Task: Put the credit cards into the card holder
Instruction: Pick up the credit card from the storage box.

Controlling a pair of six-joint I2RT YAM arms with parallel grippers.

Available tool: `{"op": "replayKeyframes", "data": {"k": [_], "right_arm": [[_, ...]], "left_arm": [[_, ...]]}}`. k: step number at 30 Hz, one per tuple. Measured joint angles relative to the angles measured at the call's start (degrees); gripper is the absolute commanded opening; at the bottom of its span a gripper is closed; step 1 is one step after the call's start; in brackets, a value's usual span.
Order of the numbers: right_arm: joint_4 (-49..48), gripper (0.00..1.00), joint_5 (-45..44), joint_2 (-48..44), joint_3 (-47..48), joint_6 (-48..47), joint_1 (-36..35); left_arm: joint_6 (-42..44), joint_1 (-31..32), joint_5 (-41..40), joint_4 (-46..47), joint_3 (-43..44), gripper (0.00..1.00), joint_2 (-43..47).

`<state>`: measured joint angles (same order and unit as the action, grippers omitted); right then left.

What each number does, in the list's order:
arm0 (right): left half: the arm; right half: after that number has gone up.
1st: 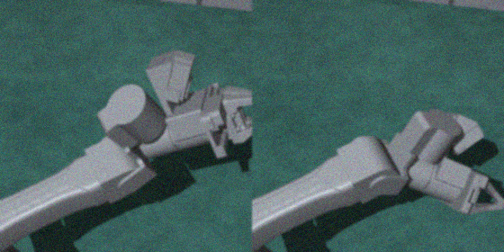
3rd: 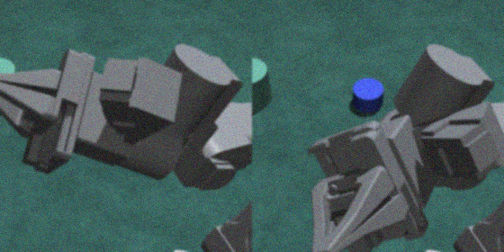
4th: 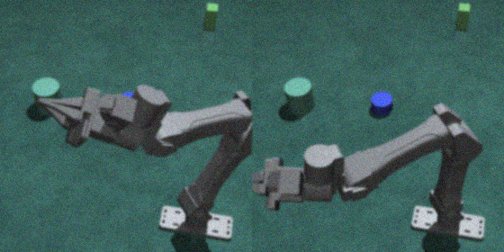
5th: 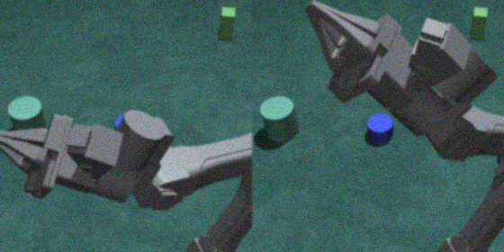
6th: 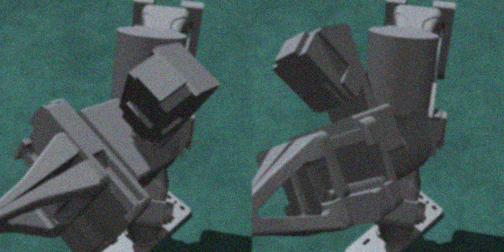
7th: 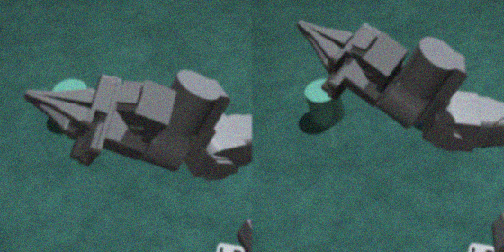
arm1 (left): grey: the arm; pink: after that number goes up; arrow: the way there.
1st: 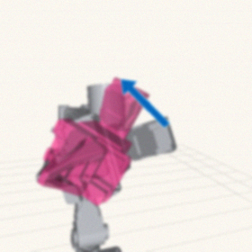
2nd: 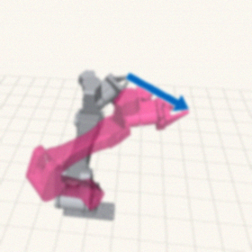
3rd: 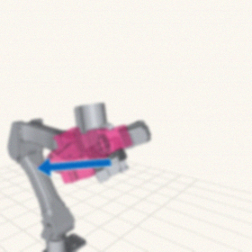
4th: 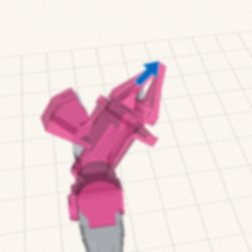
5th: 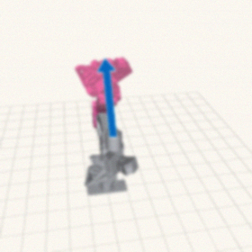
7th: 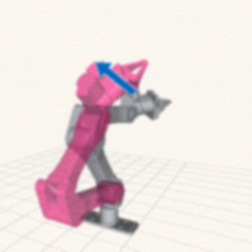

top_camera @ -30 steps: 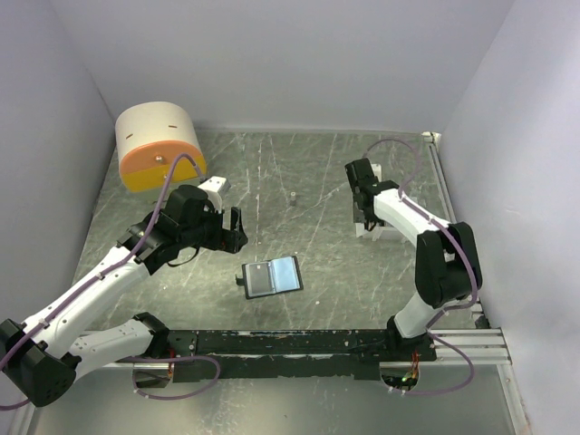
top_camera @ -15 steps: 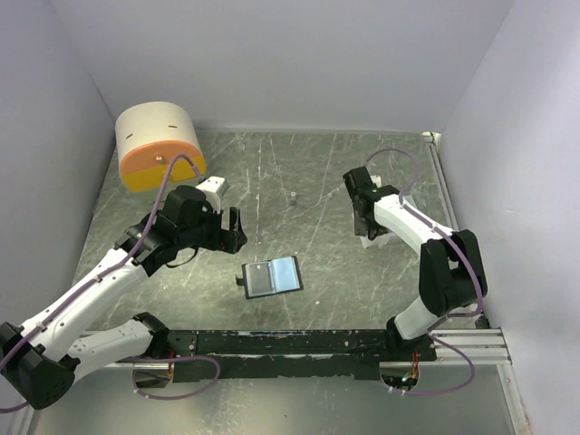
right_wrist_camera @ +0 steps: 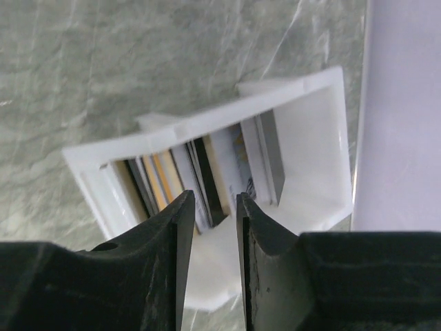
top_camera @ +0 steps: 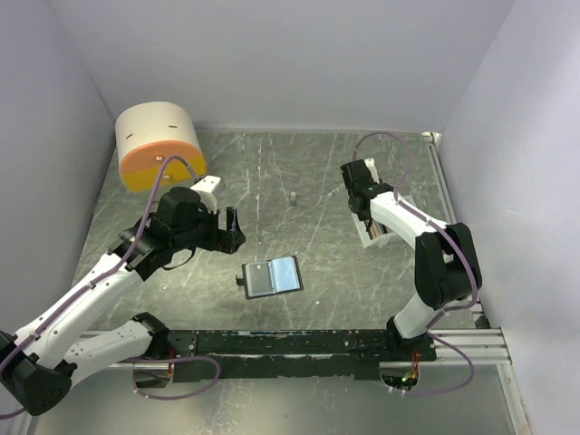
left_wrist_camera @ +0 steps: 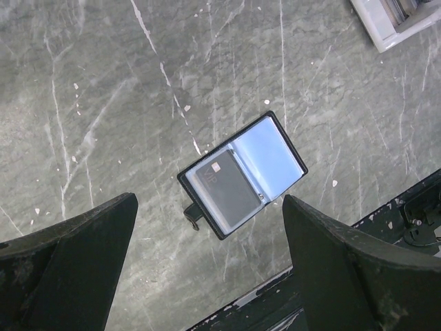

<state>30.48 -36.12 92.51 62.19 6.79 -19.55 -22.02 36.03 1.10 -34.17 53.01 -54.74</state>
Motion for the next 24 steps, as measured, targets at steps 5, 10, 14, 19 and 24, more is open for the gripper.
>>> {"op": "replayKeyframes", "data": {"k": [5,10,14,19,24], "right_arm": [[-5.7,0.22,-3.6,4.9,-0.2,-6.1,0.9],[-8.4,0.20,-6.2,8.0,-0.8,-9.2,1.3],[-9.6,0.18,-8.9,9.9,-0.7,-10.6,1.5],[-10.9,0.18,-10.5,11.1,-0.7,-11.8,2.0],[-11.7,0.18,-11.8,11.6,-0.7,-12.7,2.8]], "left_arm": [[0.0,0.0,0.0,0.0,0.0,0.99,0.6],[0.0,0.0,-0.1,0.0,-0.3,0.99,0.9],[0.0,0.0,-0.2,0.0,-0.3,0.99,1.0],[0.0,0.0,-0.6,0.0,-0.3,0.99,1.0],[0.0,0.0,-0.9,0.0,-0.3,0.99,1.0]]}}
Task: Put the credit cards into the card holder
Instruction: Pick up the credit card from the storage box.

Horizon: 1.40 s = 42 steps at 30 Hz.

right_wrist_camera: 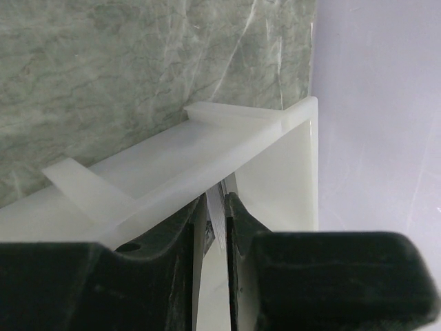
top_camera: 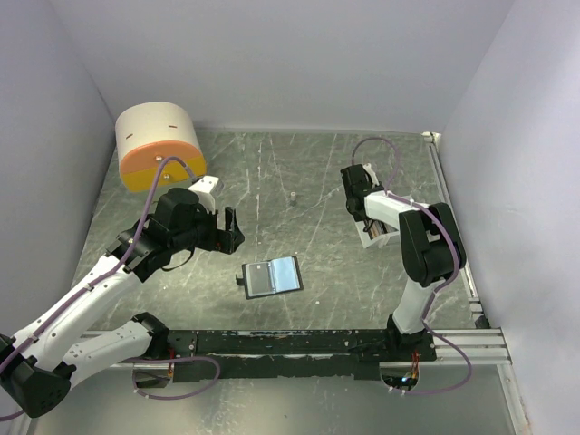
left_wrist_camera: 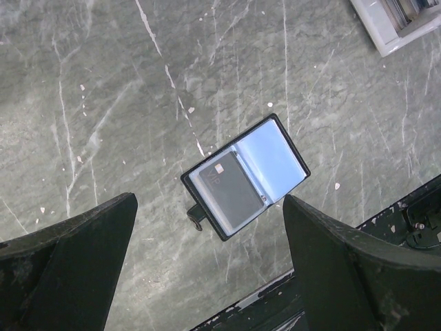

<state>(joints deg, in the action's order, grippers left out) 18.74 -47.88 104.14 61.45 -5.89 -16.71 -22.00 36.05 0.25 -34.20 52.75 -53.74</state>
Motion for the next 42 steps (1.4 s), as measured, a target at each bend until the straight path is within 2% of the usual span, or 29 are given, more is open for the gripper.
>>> {"op": "replayKeyframes", "data": {"k": [23,42], "right_arm": [[1.1,0.27,3.0,0.5,0.2,3.5,0.9],[-1.3,0.24,-0.2,1.6,-1.1,2.7,1.9]], "left_arm": [[0.0,0.0,-0.2,0.0,0.0,0.99,-0.1],[0.0,0.0,-0.3,0.0,0.0,0.99,-0.1]]}}
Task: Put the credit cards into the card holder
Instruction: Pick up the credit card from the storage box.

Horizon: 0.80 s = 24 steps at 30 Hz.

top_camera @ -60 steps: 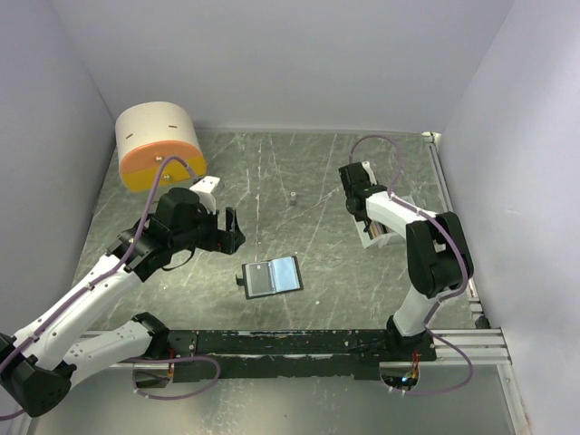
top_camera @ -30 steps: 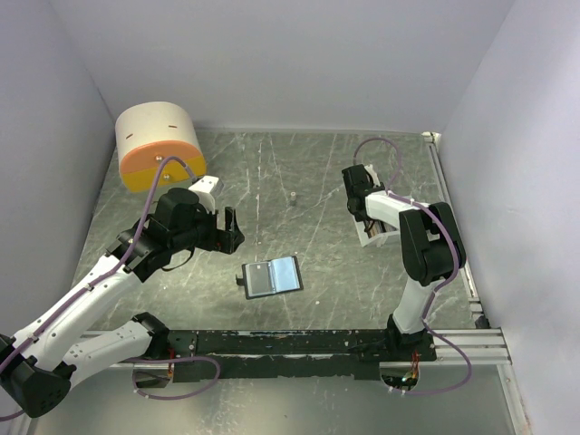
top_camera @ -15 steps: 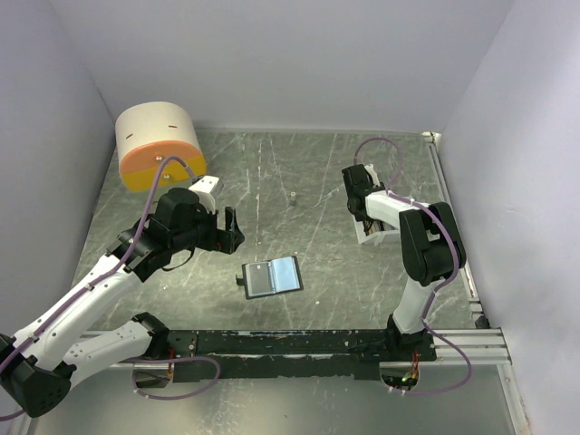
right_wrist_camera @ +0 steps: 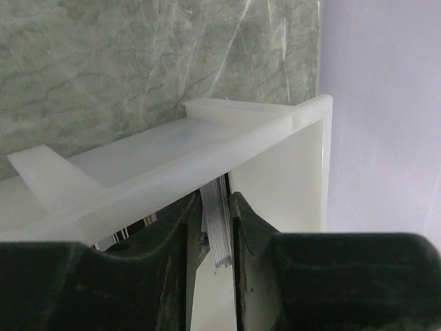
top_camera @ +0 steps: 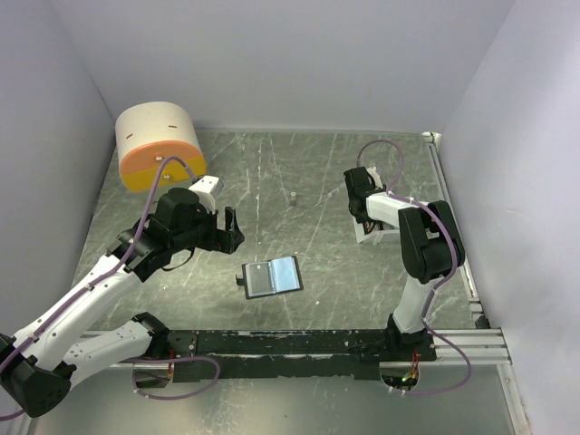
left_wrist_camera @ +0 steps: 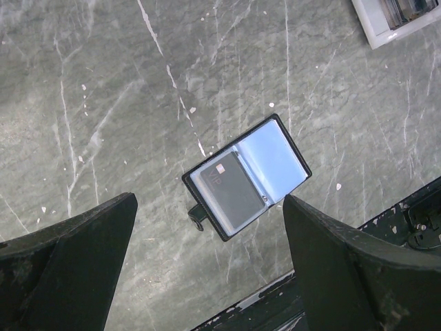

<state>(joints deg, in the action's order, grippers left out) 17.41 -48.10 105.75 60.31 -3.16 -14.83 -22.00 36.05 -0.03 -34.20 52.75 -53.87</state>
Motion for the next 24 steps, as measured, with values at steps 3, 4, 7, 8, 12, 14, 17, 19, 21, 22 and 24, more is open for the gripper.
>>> {"op": "replayKeyframes", "data": {"k": [3,4,7,8,12,14,17,19,21,22,24], "right_arm": [[0.0,0.23,-0.6,0.2,0.0,-0.2,0.2],[0.0,0.23,-0.7,0.3,0.0,-0.3,0.3],[0.0,0.19,-0.8,0.3,0.0,-0.5,0.7],[0.0,0.16,-0.8,0.3,0.0,-0.6,0.8],[0.2,0.07,-0.8,0.3,0.1,-1.0,1.1],[0.3,0.03,-0.8,0.3,0.2,-1.3,1.2],[0.5,0.00,-0.7,0.2,0.3,-1.7,1.4],[0.6,0.00,-0.5,0.0,0.3,-1.7,1.4],[0.9,0.00,-0.4,-0.2,0.3,-1.7,1.5],[1.0,0.00,-0.3,-0.3,0.3,-1.7,1.6],[1.3,0.00,-0.3,-0.7,0.3,-1.7,1.6]], "left_arm": [[0.0,0.0,0.0,0.0,0.0,0.99,0.0],[0.0,0.0,-0.1,0.0,0.0,0.99,0.0],[0.0,0.0,-0.2,0.0,0.0,0.99,0.0],[0.0,0.0,-0.2,0.0,0.0,0.99,0.0],[0.0,0.0,-0.2,0.0,0.0,0.99,0.0],[0.0,0.0,-0.2,0.0,0.0,0.99,0.0],[0.0,0.0,-0.2,0.0,0.0,0.99,0.0],[0.0,0.0,-0.2,0.0,0.0,0.99,0.0],[0.0,0.0,-0.2,0.0,0.0,0.99,0.0],[0.0,0.0,-0.2,0.0,0.0,0.99,0.0],[0.0,0.0,-0.2,0.0,0.0,0.99,0.0]]}}
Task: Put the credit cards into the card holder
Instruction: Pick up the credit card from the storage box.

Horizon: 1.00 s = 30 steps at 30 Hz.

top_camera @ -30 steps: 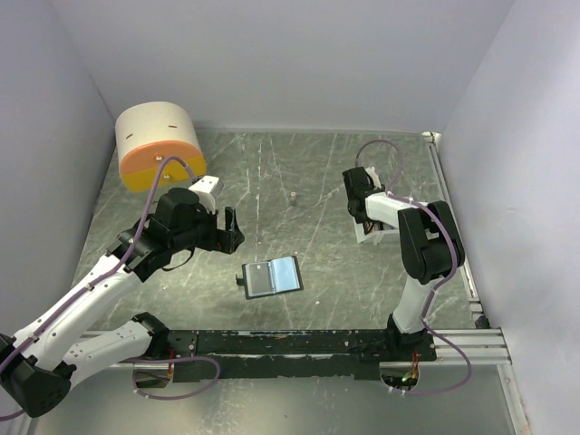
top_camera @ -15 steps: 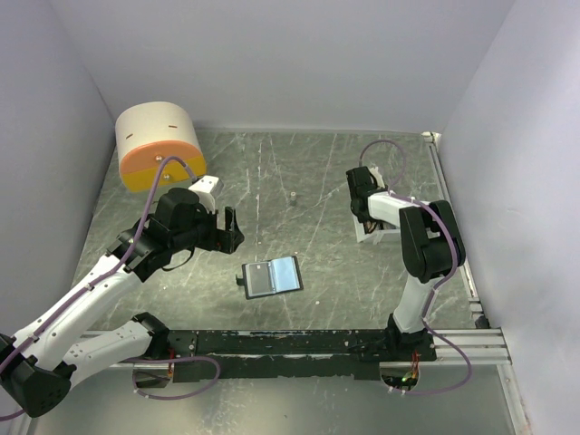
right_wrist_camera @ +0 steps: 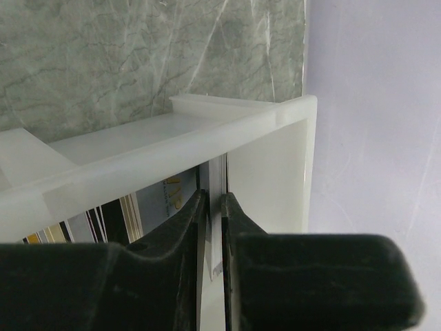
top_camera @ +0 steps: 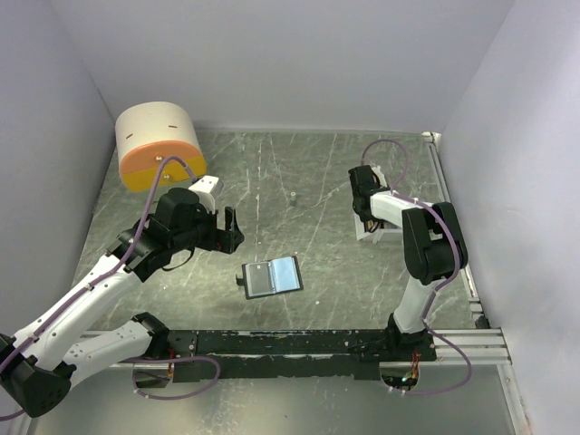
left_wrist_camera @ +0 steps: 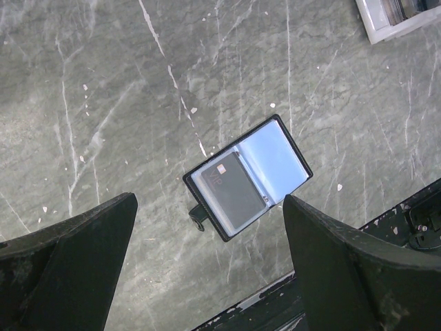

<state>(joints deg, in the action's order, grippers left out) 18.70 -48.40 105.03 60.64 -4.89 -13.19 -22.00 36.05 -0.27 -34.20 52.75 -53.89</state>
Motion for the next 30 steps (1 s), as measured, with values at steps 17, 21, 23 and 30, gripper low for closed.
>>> {"op": "replayKeyframes", "data": {"k": [17,21,23,30], "right_arm": [[1.6,0.10,0.0,-0.5,0.6,0.3,0.0],[1.7,0.00,0.2,-0.5,0.7,0.1,0.0],[1.7,0.00,0.8,-0.5,0.7,0.1,0.0],[3.3,0.06,1.1,-0.5,2.3,0.2,0.0]], "left_arm": [[0.0,0.0,0.0,0.0,0.0,0.99,0.0],[0.0,0.0,0.0,0.0,0.0,0.99,0.0],[0.0,0.0,0.0,0.0,0.0,0.99,0.0],[0.1,0.0,0.0,0.0,0.0,0.99,0.0]]}}
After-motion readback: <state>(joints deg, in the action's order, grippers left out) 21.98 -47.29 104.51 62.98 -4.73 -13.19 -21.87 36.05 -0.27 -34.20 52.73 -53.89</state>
